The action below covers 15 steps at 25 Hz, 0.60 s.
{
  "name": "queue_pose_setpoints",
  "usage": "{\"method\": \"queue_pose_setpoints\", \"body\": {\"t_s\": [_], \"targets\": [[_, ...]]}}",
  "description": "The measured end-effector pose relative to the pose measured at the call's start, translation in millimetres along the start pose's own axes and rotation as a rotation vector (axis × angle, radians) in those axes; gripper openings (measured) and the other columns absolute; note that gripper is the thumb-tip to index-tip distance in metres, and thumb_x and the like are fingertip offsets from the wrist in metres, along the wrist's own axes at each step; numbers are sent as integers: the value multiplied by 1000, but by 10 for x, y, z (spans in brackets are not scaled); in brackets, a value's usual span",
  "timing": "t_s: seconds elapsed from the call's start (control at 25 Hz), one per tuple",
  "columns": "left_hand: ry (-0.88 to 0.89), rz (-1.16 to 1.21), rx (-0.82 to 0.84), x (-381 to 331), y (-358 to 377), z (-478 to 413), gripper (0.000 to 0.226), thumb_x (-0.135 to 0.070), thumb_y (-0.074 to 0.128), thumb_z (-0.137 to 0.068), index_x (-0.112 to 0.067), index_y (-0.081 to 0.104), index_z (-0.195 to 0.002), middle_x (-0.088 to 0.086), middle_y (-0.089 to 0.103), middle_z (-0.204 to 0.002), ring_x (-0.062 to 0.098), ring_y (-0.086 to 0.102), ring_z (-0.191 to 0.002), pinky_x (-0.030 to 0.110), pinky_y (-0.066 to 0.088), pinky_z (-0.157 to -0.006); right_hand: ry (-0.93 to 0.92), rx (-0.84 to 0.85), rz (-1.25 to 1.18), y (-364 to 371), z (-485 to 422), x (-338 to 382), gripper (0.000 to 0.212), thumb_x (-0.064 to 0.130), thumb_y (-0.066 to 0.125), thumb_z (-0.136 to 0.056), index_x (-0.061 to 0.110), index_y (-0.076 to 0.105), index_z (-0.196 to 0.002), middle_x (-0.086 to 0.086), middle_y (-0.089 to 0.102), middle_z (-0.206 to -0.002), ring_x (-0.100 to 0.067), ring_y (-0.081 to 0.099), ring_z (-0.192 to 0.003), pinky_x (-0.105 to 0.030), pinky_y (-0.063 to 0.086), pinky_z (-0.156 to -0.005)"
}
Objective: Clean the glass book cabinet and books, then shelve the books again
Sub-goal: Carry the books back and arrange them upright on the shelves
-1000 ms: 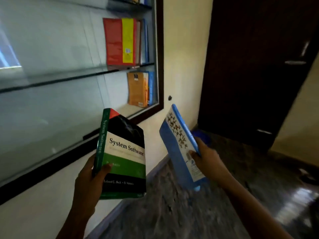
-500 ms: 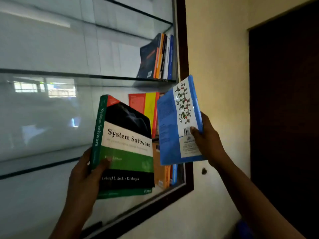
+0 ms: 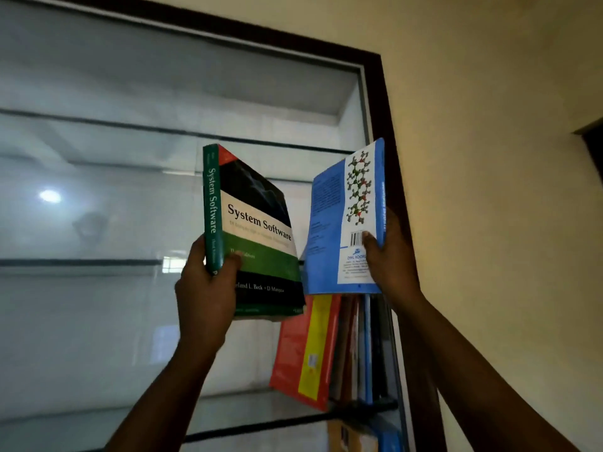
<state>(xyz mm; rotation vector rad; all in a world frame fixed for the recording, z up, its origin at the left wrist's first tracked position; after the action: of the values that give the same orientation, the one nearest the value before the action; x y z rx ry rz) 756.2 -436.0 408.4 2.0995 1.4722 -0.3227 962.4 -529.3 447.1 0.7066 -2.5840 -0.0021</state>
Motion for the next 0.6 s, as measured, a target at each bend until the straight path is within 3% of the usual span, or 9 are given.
{"method": "queue_pose_setpoints", "body": {"t_s": [0.08, 0.24, 0.36, 0.48, 0.6], "targets": [[75, -66, -44, -112, 262, -227, 38, -14, 55, -93, -21, 48, -130, 1, 60, -112, 18, 58, -94, 31, 50, -78, -26, -24, -50, 119, -415, -99, 52, 15, 48, -96, 19, 27, -143, -7, 53, -127, -21, 60, -101, -37, 54, -78], [184, -246, -116, -216, 699, -705, 42, -13, 52, -94, -14, 44, -135, 11, 60, -119, 20, 57, -95, 25, 45, -72, 27, -43, -64, 485, -976, -310, 58, 15, 48, -95, 22, 21, -145, -4, 50, -127, -20, 58, -102, -34, 54, -67], [249, -333, -131, -155, 992, -1023, 45, -16, 50, -96, -14, 39, -139, 13, 58, -125, 28, 60, -105, 36, 50, -81, 80, -79, 8, 838, -1117, -517, 64, 16, 49, -94, 24, 14, -147, -14, 43, -136, -31, 51, -118, -50, 50, -88], [273, -418, -108, 27, 1197, -1310, 44, -17, 49, -96, -14, 38, -139, 14, 57, -125, 31, 58, -109, 42, 51, -88, 144, -94, 80, 1106, -1163, -752, 61, 15, 46, -96, 19, 13, -148, -15, 39, -138, -31, 43, -126, -45, 43, -98], [225, -446, -95, 320, 1343, -1432, 43, -18, 48, -96, -13, 38, -138, 15, 58, -123, 32, 58, -108, 44, 51, -89, 148, -62, 201, 1259, -1179, -954, 57, 15, 43, -98, 16, 13, -147, -14, 42, -136, -27, 47, -121, -37, 42, -95]]}}
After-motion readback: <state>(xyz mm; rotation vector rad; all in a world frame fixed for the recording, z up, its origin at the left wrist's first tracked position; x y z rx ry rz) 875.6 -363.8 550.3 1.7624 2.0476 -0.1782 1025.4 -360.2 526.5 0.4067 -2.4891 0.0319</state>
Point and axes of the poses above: each hand's wrist, its own z-axis away from the middle knuckle, its own y-axis out of the palm, x = y × z, the point moved 1 cm from there along -z, towards the middle knuckle
